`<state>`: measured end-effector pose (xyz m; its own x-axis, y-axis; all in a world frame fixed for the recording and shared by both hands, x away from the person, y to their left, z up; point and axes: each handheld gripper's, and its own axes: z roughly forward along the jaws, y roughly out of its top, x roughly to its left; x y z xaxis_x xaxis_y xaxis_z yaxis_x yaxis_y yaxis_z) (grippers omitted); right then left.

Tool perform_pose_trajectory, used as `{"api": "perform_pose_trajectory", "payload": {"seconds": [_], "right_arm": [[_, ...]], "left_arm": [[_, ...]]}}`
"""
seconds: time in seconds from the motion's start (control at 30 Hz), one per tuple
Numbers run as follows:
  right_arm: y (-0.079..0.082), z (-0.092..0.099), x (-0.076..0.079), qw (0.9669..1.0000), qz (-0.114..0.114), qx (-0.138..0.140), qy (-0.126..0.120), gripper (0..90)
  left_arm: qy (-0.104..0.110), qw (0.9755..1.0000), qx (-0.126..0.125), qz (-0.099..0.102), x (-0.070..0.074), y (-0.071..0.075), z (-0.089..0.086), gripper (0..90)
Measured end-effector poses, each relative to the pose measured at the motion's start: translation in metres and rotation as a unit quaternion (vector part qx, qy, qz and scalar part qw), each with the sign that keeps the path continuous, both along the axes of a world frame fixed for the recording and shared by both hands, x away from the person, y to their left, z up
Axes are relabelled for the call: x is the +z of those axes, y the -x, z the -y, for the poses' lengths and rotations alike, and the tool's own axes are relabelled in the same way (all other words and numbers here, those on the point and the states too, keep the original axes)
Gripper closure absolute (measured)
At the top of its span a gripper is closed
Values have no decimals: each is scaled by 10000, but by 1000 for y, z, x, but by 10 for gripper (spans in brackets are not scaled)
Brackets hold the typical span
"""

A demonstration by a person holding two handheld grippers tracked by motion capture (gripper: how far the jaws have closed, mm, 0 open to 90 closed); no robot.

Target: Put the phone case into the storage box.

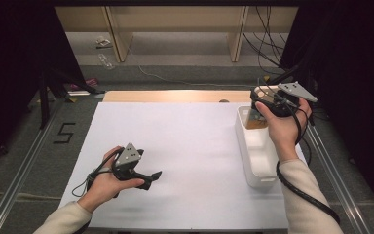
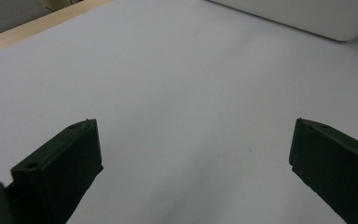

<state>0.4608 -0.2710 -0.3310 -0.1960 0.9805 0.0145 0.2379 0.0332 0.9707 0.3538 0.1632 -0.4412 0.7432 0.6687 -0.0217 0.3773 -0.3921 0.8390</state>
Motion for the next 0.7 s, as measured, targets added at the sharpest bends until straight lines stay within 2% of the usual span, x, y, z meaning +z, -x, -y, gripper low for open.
{"api": "perform_pose_trajectory", "payload": {"seconds": [0.17,0.7], "right_arm": [[-5,0,0,10000,-85,-13,-30,126],[-15,-3,4,9999,-162,-20,27,126]], "left_arm": [[2,10000,2,-5,0,0,0,17],[9,10000,5,-10,0,0,0,18]]}}
